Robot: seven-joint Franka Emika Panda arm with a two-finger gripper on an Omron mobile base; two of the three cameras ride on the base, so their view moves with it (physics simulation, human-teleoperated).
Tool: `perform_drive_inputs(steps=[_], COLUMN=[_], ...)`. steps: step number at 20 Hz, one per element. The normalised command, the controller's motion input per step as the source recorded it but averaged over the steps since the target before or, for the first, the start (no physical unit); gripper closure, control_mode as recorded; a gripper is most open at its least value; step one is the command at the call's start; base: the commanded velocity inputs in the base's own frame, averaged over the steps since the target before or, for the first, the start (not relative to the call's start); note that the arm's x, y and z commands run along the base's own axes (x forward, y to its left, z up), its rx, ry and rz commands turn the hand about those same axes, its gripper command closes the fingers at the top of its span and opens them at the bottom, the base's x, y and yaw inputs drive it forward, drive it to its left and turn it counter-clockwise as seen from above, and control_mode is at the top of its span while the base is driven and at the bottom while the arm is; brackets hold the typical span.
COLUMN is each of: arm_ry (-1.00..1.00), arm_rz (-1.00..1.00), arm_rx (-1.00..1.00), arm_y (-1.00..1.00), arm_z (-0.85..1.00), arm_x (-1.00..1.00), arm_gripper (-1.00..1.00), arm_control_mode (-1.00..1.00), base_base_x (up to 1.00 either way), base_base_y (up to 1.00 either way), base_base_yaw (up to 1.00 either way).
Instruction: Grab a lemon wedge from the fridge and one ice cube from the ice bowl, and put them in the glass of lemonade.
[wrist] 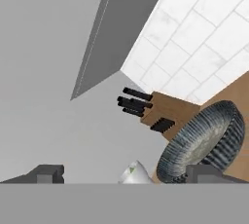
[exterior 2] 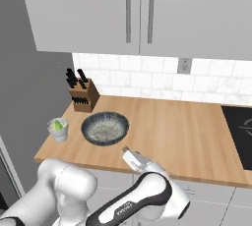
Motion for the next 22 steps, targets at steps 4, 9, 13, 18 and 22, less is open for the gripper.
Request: perform_drive_inputs(steps=[4, 9, 13, 18, 22], arm_ry=[-0.08, -0.05, 0.0, 0.17, 0.3], arm_rz=[0.1, 0.0, 0.0, 0.01, 0.0], arm_rx=[0.0, -0.17, 0.0, -0.1, -0.49], arm_y=[-0.21, -0.01, 0.0, 0.24, 1.0], arm_z=[-0.3, -0.46, 0.0, -0.03, -0.28], arm_x=[0.48, 0.14, 0.0, 0.37, 0.86], arm_gripper=[-1.0, -1.0, -1.0, -1.0, -1.0], arm_control_mode=[-1.0, -1.0, -1.0, -1.0, -1.0], base_base_x=[0.0, 0.0, 0.0, 0.0, 0.0], base_base_y=[0.0, 0.0, 0.0, 0.0, 0.0], base_base_yaw=[0.0, 0.0, 0.0, 0.0, 0.0])
